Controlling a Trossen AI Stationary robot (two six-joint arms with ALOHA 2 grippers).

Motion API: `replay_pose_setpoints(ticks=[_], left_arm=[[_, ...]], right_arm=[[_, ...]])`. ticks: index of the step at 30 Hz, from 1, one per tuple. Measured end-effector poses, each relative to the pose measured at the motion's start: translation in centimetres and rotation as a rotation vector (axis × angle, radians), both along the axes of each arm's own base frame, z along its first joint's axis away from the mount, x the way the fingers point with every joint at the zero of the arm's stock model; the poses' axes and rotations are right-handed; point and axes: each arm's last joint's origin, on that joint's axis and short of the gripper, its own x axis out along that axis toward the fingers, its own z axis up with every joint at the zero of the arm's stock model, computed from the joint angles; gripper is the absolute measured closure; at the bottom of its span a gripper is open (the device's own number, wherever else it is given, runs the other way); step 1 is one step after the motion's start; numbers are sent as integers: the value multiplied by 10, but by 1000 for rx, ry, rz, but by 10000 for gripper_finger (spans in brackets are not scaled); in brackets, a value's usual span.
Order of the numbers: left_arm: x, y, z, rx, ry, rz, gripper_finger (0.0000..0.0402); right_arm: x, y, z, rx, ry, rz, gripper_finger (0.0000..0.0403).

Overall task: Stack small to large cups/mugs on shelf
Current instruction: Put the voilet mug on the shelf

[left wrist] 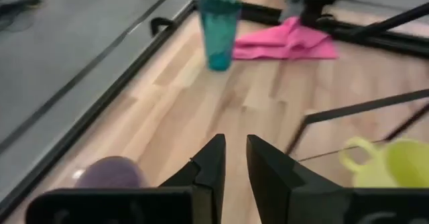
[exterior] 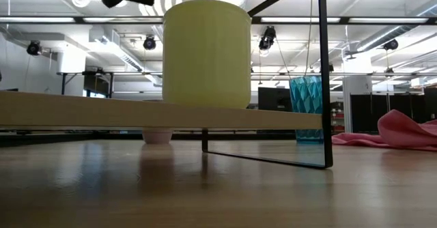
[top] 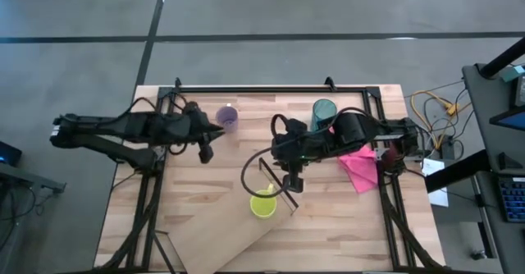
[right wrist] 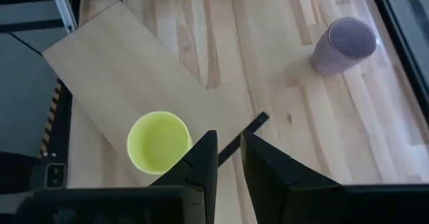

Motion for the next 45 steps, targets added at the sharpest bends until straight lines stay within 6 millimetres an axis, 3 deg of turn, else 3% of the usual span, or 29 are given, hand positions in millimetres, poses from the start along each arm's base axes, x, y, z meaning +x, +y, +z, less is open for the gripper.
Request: replay_pose_setpoints(ticks=[7, 22, 31, 45], left_arm=[[18, 24, -18, -9, 97, 111, 354], [56, 87, -64, -227, 309, 177, 354], [76, 107, -90, -268, 404, 246, 354], [88, 126, -104, -301, 569, 387, 354]], right_arm=[[-6, -1, -2, 17, 51, -40, 337], [-9, 0, -4, 7, 88, -34, 340], [-9, 0, -4, 5, 87, -32, 339], [-9, 0, -4, 0, 91, -27, 340]])
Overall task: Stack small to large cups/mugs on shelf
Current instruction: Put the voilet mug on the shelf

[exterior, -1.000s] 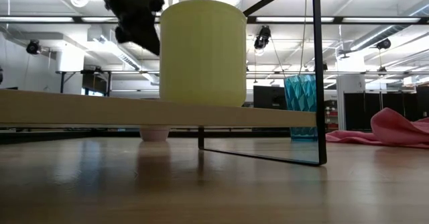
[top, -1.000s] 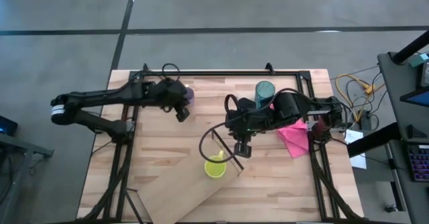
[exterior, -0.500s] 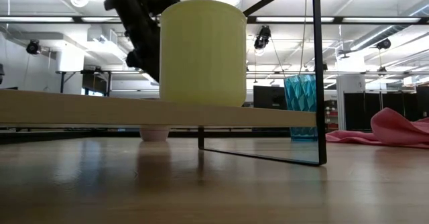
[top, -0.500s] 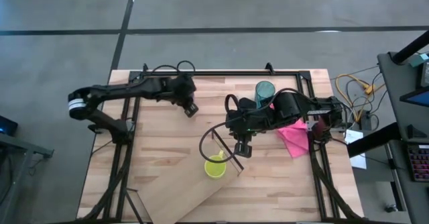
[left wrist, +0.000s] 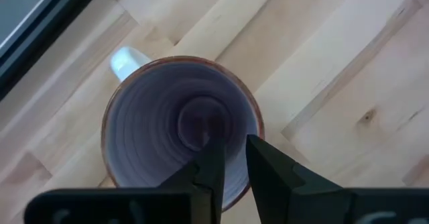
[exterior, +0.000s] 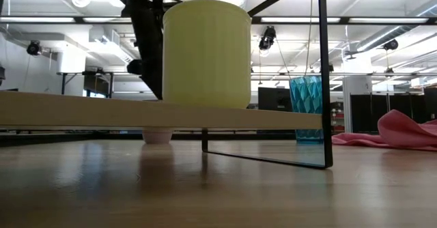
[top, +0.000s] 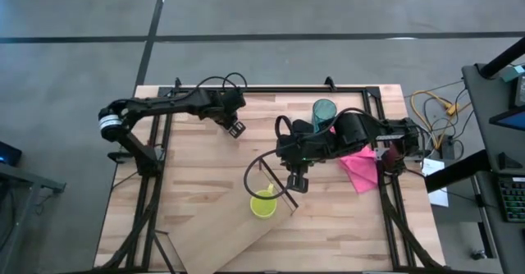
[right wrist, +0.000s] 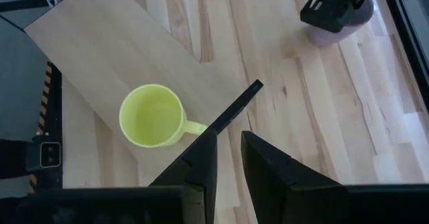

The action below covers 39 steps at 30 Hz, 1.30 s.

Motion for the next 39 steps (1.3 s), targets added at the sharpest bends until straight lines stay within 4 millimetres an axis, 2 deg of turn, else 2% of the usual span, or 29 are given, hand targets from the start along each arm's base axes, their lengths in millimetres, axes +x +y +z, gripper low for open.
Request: replay_pose_setpoints(ticks=[7, 17, 39], left_arm=[[2, 1, 2, -3, -8, -2, 354], [8, 3, 22, 27, -75, -4, 354], [4, 1, 6, -46, -43, 3, 354]], right_arm=[[0, 0, 0, -5, 3, 6, 340], [0, 0, 0, -11, 3, 15, 342], [0, 0, 0, -2, 2, 2, 341]])
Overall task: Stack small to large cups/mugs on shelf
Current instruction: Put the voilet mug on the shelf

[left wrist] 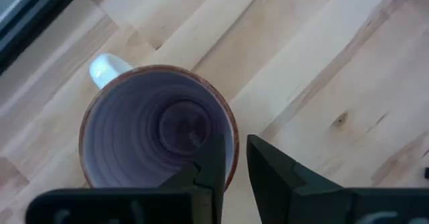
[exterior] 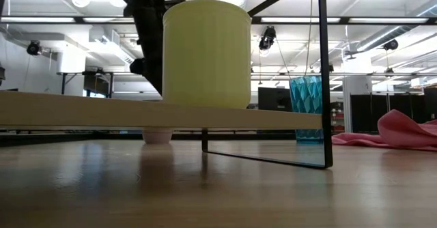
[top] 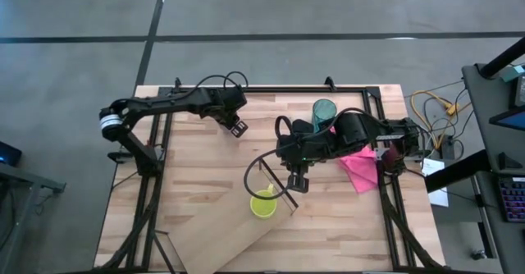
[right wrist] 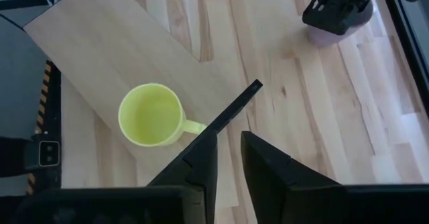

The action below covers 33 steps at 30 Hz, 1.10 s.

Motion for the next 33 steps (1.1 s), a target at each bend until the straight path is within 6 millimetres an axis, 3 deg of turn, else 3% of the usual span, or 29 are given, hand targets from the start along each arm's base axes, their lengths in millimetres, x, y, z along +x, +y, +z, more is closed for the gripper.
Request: replay_pose_setpoints(ticks=[19, 23, 33], left_arm=[[13, 5, -31, -33, 100, -26, 359], [13, 5, -31, -41, 101, -36, 392], [5, -1, -12, -50, 97, -75, 398]], right_arm=[[0, 0, 0, 2, 0, -3, 344], [0, 0, 0, 2, 0, -3, 344], [0, 0, 0, 1, 1, -2, 343]])
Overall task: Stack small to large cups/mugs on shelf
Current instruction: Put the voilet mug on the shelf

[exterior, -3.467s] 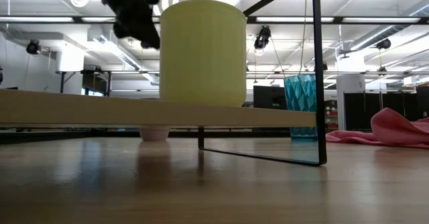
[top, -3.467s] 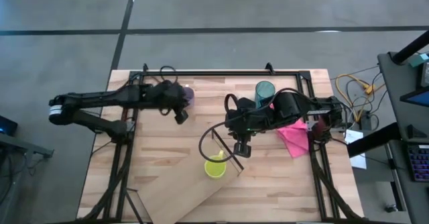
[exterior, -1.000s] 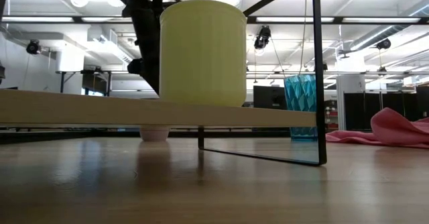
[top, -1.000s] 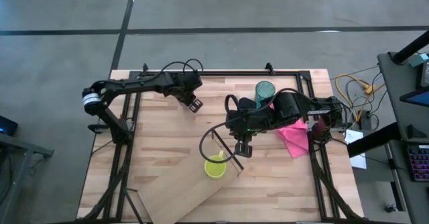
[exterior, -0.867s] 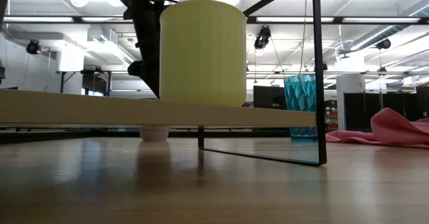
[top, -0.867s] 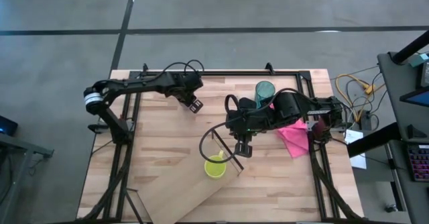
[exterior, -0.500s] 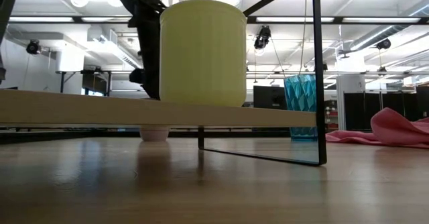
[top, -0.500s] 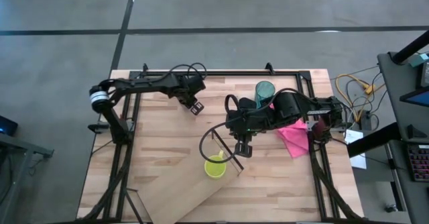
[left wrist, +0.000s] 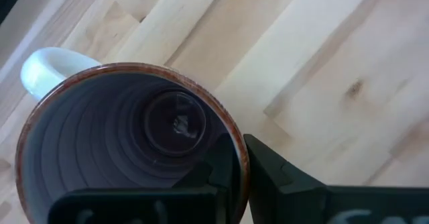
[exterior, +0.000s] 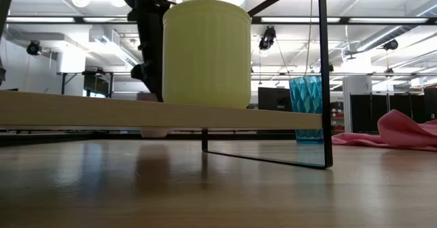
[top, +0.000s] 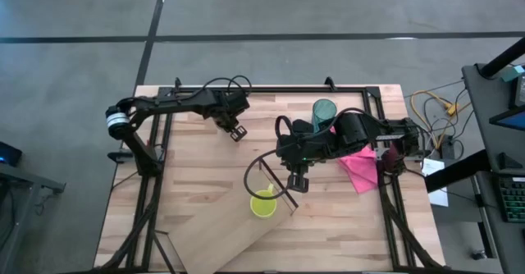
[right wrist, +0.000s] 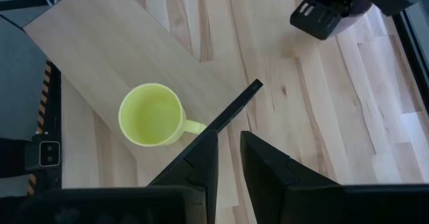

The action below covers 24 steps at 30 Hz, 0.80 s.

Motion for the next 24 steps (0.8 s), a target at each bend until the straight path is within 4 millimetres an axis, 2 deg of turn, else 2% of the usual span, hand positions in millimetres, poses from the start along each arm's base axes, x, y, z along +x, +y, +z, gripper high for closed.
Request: replay_pose_setpoints(ticks=[5, 11, 18, 24], left_arm=[[-7, -10, 21, -58, -45, -35, 398], [-22, -38, 47, -89, -61, -104, 399], [-37, -92, 73, -155, -129, -233, 399], [-43, -142, 82, -236, -166, -258, 400]], right_arm=[[-1, 0, 0, -11, 9, 14, 344], [-2, -1, -1, -15, 22, 15, 344], [-2, 0, -1, -19, 23, 21, 344], [-2, -1, -1, -39, 24, 51, 344]])
